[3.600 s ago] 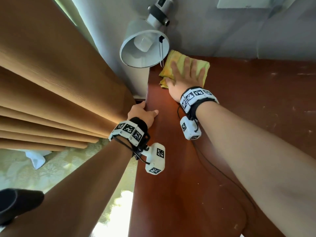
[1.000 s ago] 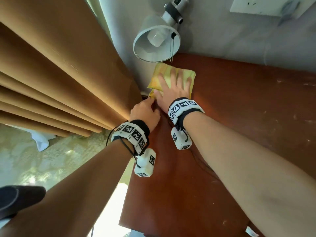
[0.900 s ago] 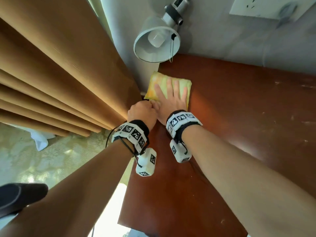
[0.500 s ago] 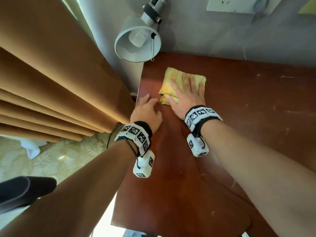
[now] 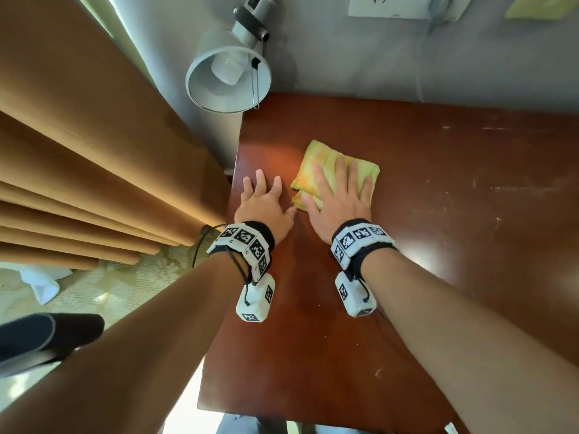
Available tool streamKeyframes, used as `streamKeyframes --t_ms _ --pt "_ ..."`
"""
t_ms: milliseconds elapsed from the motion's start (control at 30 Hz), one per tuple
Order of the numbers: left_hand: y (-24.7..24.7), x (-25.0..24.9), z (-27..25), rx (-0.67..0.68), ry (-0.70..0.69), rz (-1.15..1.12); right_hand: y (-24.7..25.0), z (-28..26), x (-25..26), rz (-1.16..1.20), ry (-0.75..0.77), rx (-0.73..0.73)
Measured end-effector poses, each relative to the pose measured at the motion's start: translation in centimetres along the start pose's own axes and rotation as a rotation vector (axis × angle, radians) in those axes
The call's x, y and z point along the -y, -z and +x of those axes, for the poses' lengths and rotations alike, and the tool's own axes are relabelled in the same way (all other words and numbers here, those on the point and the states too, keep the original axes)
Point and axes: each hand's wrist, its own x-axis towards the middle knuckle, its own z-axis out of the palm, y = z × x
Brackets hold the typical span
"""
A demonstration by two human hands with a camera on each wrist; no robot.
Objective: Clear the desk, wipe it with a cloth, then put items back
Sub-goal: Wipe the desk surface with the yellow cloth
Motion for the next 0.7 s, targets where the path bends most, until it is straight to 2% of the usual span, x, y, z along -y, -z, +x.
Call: streamKeyframes --t_ms 167,300,533,700 --pt "-0.1 -0.2 -0.2 0.001 0.01 0.001 -0.6 -3.0 -0.2 0.013 -0.012 0.05" --pt "0.0 -0.4 -0.3 -0.002 0.003 -0.033 -0.1 -1.1 -0.8 0.018 -0.007 0.055" --pt "0.2 0.1 -0.2 -0.005 -0.021 -0.079 1.8 3.5 -2.1 0.058 -0.093 0.079" --pt "-0.4 -0.3 -0.7 -0.049 -0.08 -0.104 0.6 0.0 -2.9 0.092 -0.176 -0.003"
